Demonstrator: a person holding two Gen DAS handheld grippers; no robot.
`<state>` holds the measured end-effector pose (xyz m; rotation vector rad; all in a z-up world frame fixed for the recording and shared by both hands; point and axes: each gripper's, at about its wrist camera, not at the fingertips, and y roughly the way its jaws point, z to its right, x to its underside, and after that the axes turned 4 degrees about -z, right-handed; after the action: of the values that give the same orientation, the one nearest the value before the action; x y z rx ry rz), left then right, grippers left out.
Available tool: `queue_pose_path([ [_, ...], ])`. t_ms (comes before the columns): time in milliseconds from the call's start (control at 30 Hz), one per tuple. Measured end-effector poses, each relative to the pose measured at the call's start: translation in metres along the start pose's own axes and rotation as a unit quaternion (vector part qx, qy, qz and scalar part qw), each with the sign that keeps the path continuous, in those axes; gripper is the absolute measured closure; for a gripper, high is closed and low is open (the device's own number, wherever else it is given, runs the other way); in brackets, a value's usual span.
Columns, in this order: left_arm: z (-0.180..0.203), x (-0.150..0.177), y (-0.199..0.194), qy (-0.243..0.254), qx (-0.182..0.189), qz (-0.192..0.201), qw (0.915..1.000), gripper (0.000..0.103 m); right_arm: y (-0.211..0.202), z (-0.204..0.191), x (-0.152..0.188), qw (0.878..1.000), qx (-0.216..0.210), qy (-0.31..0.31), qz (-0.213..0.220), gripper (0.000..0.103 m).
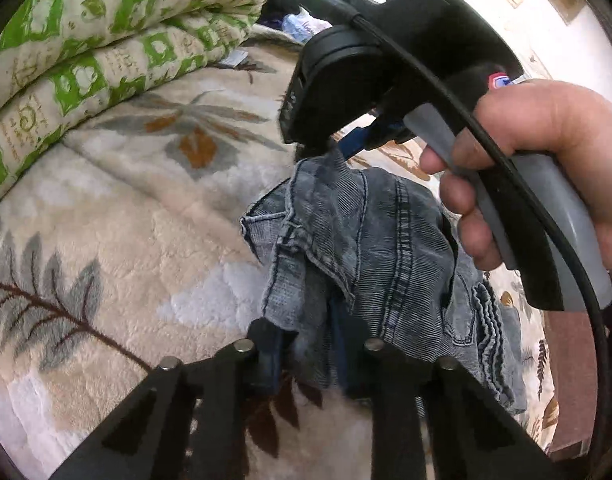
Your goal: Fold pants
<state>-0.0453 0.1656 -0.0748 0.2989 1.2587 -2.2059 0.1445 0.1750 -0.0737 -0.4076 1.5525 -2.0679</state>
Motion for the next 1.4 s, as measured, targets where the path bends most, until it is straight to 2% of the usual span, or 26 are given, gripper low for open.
queue_pose_path([
  [33,0.001,0.000,0.000,0.003,0.002,0.001,1.0000,0.088,-0.003,0.001,0.004,1.000,0.005,0.003,0.004,0.082],
  [100,0.004,0.001,-0.002,0.010,0.002,0.006,0.9999,0.088,-0.015,0.003,0.015,1.000,0.019,-0.002,0.021,0.086],
  [200,0.012,0.003,-0.005,0.026,-0.001,0.016,0.9995,0.089,-0.029,0.013,0.031,0.999,0.032,0.003,0.041,0.089],
  [333,0.029,0.010,-0.017,0.079,-0.016,0.044,0.9958,0.089,-0.050,0.045,0.060,0.996,0.024,0.038,0.079,0.090],
  [500,0.063,0.025,-0.027,0.161,-0.027,0.073,0.9838,0.089,-0.075,0.089,0.103,0.987,0.000,0.089,0.133,0.090],
  [567,0.079,0.032,-0.031,0.192,-0.020,0.081,0.9778,0.089,-0.082,0.103,0.119,0.982,-0.005,0.104,0.154,0.090],
  [633,0.098,0.042,-0.036,0.231,-0.023,0.096,0.9680,0.089,-0.091,0.119,0.144,0.976,-0.015,0.123,0.178,0.090],
  [800,0.150,0.068,-0.035,0.322,-0.027,0.122,0.9384,0.089,-0.106,0.162,0.199,0.958,-0.038,0.171,0.228,0.091],
  [833,0.165,0.076,-0.032,0.345,-0.025,0.123,0.9302,0.089,-0.108,0.173,0.212,0.953,-0.044,0.183,0.238,0.091],
  [933,0.200,0.092,-0.023,0.385,-0.009,0.115,0.9155,0.090,-0.112,0.205,0.249,0.940,-0.059,0.215,0.258,0.091],
  [1033,0.235,0.106,-0.012,0.415,0.014,0.099,0.9045,0.090,-0.106,0.240,0.285,0.928,-0.074,0.251,0.265,0.091],
  [1100,0.255,0.112,-0.005,0.426,0.021,0.091,0.8997,0.090,-0.096,0.266,0.312,0.919,-0.078,0.278,0.267,0.091],
  [1133,0.265,0.116,0.000,0.432,0.023,0.085,0.8977,0.090,-0.092,0.279,0.324,0.915,-0.074,0.292,0.269,0.095],
  [1233,0.285,0.124,0.019,0.433,0.025,0.062,0.8989,0.090,-0.078,0.321,0.361,0.894,-0.087,0.339,0.278,0.096],
  [1333,0.289,0.130,0.030,0.442,0.018,0.053,0.8954,0.090,-0.059,0.346,0.381,0.877,-0.148,0.365,0.276,0.096],
  [1400,0.287,0.136,0.030,0.442,0.017,0.048,0.8958,0.090,-0.041,0.351,0.387,0.861,-0.218,0.375,0.268,0.092],
])
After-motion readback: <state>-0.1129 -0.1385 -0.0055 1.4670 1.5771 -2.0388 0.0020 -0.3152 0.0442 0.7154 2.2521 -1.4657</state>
